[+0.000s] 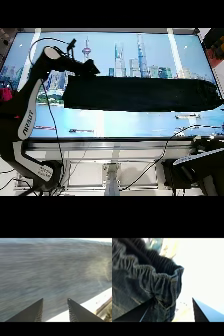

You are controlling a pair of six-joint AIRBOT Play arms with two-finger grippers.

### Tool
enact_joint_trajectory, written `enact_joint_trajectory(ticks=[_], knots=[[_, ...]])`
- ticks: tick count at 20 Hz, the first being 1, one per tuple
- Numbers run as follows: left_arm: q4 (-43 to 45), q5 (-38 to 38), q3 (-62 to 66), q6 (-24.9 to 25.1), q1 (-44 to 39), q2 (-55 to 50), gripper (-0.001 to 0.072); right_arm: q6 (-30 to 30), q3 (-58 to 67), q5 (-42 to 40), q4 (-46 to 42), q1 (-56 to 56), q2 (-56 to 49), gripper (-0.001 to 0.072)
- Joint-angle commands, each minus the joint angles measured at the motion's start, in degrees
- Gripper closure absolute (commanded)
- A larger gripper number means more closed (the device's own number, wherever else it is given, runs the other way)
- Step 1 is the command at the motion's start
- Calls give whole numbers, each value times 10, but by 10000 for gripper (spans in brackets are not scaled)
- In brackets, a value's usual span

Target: Fold the clothes and pants, and hang the long-sleeved shirts on hangers.

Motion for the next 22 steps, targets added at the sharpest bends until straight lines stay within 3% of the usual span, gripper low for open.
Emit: enact_joint_trajectory(ticks=[1,7,9,11,14,18,22], knots=[[-21,52,0,-16,-50,-18,340,-7,0,-51,40,-7,-14,193],[-84,99,0,-33,-116,-92,342,-23,0,-71,139,4,-54,217],[-146,118,0,-32,-128,-113,345,-44,0,-84,139,15,-55,390],[-203,157,1,-21,-146,-124,406,-46,0,-102,149,19,-54,684],[-257,240,1,20,-189,-126,674,-46,0,-107,144,19,-49,685],[-289,348,2,35,-273,-136,683,-47,0,-100,146,30,-48,686],[-295,401,2,35,-338,-151,684,-48,0,-94,146,62,-48,687]])
